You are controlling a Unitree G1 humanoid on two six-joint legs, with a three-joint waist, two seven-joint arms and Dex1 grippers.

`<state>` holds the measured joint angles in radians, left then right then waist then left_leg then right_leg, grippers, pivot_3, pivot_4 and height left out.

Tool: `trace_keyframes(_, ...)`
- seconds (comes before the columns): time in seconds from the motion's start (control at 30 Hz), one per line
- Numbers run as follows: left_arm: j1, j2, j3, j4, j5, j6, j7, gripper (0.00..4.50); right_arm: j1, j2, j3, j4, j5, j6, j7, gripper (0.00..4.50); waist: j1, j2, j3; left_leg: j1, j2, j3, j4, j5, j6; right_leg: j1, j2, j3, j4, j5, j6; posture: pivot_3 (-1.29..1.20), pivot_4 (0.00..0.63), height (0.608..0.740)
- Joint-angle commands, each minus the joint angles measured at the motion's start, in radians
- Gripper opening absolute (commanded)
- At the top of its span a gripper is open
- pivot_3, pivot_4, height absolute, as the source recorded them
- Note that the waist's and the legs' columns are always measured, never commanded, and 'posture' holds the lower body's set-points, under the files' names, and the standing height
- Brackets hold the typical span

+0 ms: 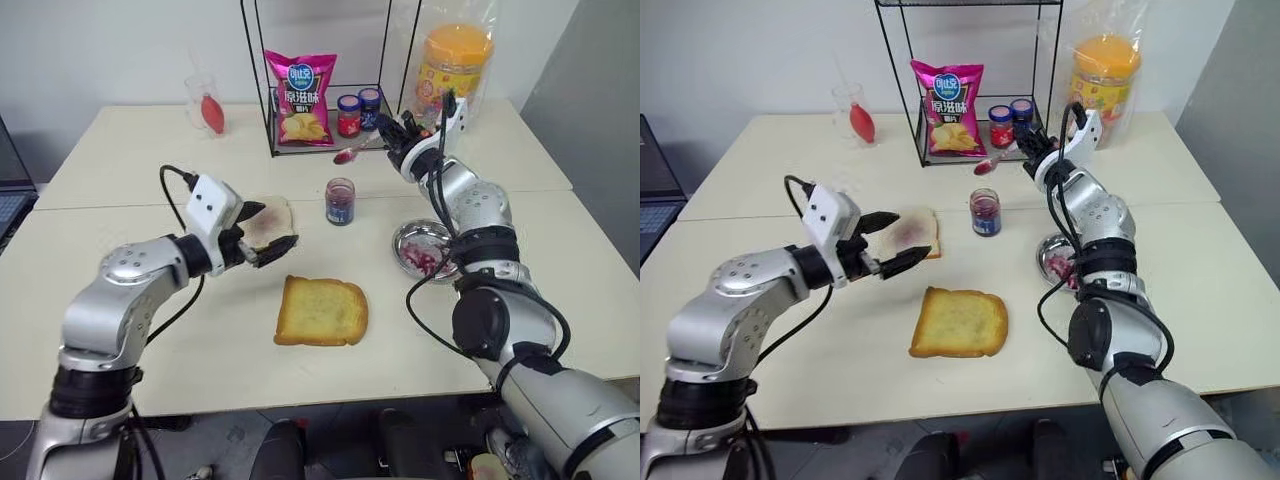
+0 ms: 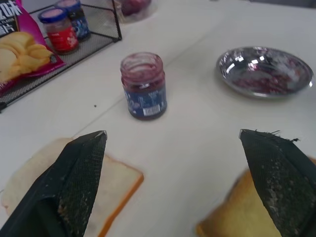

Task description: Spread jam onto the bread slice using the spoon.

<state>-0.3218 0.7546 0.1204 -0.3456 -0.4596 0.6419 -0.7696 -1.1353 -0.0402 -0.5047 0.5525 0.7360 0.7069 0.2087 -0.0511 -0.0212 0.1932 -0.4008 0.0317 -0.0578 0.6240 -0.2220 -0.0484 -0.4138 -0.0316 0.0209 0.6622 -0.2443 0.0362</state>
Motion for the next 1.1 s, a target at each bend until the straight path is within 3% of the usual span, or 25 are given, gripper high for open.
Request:
trace_keyframes(0.03, 0.099, 0.08, 0.06, -0.078, -0.007, -0.065, -0.096, 4.5, 0.084, 0.027, 0.073, -0.313, 0.106, 0.168, -0.042, 0.01, 0.0, 0.0, 0.0, 0.0, 0.0, 0.0, -0.001, 0.0, 0.0, -0.001, 0.0, 0.0, 0.0, -0.001, -0.001, 0.0, 0.15, 0.74)
trace_keyframes(0.1, 0.181, 0.121, 0.084, -0.093, 0.014, -0.118, -0.146, 4.5, 0.172, 0.046, 0.137, -0.469, 0.15, 0.257, -0.053, 0.01, 0.0, 0.0, 0.0, 0.0, 0.0, 0.0, -0.001, 0.0, 0.0, -0.001, 0.0, 0.0, 0.001, -0.001, -0.001, 0.0, 0.15, 0.74)
trace_keyframes(0.2, 0.378, 0.174, 0.153, -0.093, 0.06, -0.233, -0.241, 4.5, 0.401, 0.052, 0.336, -0.735, 0.175, 0.369, -0.02, 0.01, -0.005, 0.0, 0.0, 0.0, 0.002, 0.0, -0.002, 0.0, 0.0, -0.002, 0.002, 0.0, 0.001, -0.003, -0.004, 0.0, 0.15, 0.74)
trace_keyframes(0.37, 0.494, 0.129, 0.192, -0.146, 0.024, -0.27, -0.226, 4.5, 0.564, -0.004, 0.519, -0.831, 0.078, 0.308, 0.049, 0.01, 0.002, 0.001, 0.0, -0.002, 0.004, 0.0, -0.007, 0.0, 0.0, -0.007, 0.003, -0.001, 0.002, -0.006, -0.004, 0.0, 0.15, 0.74)
trace_keyframes(0.53, 0.558, 0.103, 0.174, -0.203, 0.021, -0.273, -0.216, 4.5, 0.627, -0.072, 0.684, -0.836, -0.051, 0.194, 0.145, 0.01, 0.002, -0.001, -0.001, 0.0, 0.005, 0.001, -0.005, 0.0, 0.0, -0.005, 0.003, 0.0, 0.001, -0.006, -0.003, 0.0, 0.15, 0.74)
trace_keyframes(0.83, 0.54, 0.086, 0.115, -0.234, 0.022, -0.26, -0.195, 4.5, 0.643, -0.162, 0.807, -0.894, -0.214, 0.04, 0.245, 0.01, 0.001, -0.001, -0.001, 0.0, 0.014, 0.002, -0.003, 0.0, 0.0, -0.006, 0.013, -0.001, 0.002, -0.004, -0.006, 0.0, 0.15, 0.74)
trace_keyframes(1.1, 0.491, 0.083, 0.075, -0.225, 0.017, -0.241, -0.184, 4.5, 0.662, -0.269, 0.808, -1.015, -0.268, 0.012, 0.3, 0.01, 0.004, -0.001, -0.001, 0.0, 0.014, 0.002, -0.003, 0.0, 0.0, -0.006, 0.013, -0.001, 0.002, -0.003, -0.005, 0.0, 0.15, 0.74)
